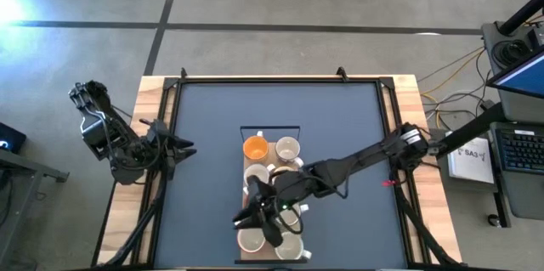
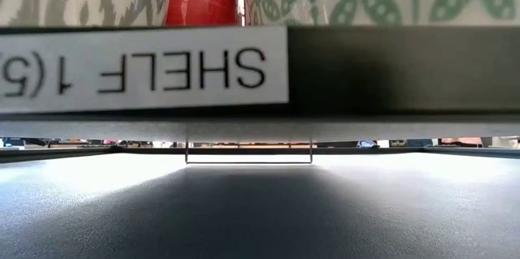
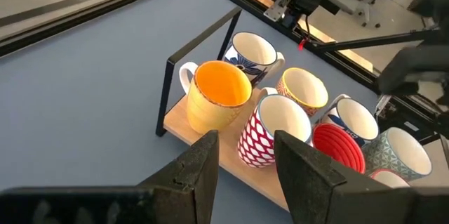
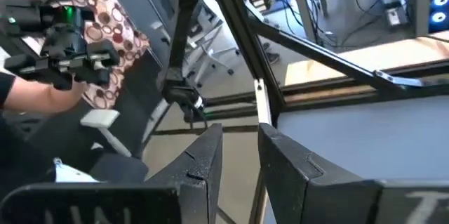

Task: Place coffee mugs
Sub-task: Return to Home Position

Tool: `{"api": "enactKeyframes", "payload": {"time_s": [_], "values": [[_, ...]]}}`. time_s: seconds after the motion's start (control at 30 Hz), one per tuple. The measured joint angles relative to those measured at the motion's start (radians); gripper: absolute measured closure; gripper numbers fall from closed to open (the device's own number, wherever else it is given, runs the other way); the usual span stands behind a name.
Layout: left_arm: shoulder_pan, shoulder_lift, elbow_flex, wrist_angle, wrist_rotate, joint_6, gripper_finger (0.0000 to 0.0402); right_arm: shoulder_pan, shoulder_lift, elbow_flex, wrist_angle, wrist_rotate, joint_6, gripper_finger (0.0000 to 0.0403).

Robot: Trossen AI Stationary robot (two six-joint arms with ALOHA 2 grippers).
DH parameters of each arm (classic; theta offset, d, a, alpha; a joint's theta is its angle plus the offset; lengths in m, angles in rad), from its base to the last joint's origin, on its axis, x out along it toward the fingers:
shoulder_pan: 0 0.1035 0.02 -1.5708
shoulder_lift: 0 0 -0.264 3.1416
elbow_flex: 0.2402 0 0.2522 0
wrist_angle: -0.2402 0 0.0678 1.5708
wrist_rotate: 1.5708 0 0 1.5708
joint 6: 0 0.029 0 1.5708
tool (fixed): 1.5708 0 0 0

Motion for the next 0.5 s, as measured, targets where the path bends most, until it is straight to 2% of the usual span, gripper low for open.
{"api": "enactKeyframes", "payload": {"time_s": [0.2, 0.37, 0.5], "values": [[0.0, 0.005, 0.0, -0.025, 0.001, 0.005, 0.0281, 0.004, -0.064, 0.001, -0.247, 0.013, -0.053, 0.0321], [0.0, -0.021, 0.0, -0.04, 0.001, 0.027, 0.0281, 0.026, -0.15, 0.001, -0.535, 0.144, -0.088, 0.0321], [0.0, -0.06, 0.0, -0.067, -0.008, 0.027, 0.0281, 0.055, -0.231, -0.013, -0.699, 0.258, -0.118, 0.0321]]}}
